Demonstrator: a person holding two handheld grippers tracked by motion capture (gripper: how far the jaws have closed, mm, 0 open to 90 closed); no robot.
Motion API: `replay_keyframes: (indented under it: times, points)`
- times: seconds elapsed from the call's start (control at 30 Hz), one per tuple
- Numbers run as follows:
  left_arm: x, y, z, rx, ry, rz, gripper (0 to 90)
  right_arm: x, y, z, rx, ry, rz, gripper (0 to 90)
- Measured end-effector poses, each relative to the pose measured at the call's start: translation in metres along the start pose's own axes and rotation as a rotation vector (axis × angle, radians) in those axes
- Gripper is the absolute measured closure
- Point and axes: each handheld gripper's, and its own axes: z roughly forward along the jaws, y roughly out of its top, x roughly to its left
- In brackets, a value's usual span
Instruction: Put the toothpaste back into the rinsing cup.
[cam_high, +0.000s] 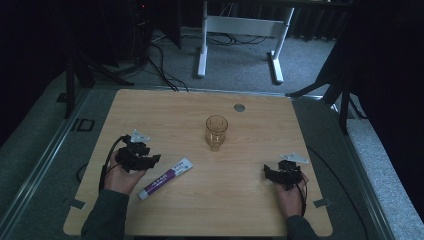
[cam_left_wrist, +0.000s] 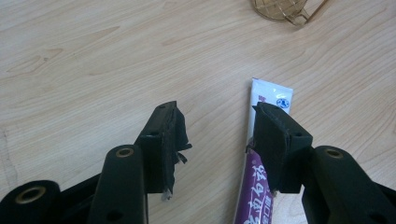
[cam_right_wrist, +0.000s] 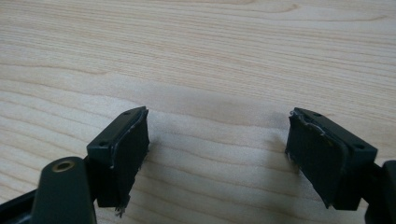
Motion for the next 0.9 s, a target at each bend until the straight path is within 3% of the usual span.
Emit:
replay_keyframes:
  times: [0.2, 0.67, 0.9]
  points:
    - [0.001, 0.001, 0.002, 0.031, 0.001, 0.018, 50.3, 0.000, 0.000, 0.000, 0.000, 0.000, 0.001, 21.0]
    - [-0.014, 0.001, 0.012, 0.084, -0.027, 0.067, 49.0, 0.000, 0.000, 0.000, -0.001, -0.001, -0.001, 21.0]
    - [-0.019, 0.001, 0.016, 0.108, -0.006, 0.096, 48.6, 0.000, 0.000, 0.000, 0.000, 0.000, -0.002, 21.0]
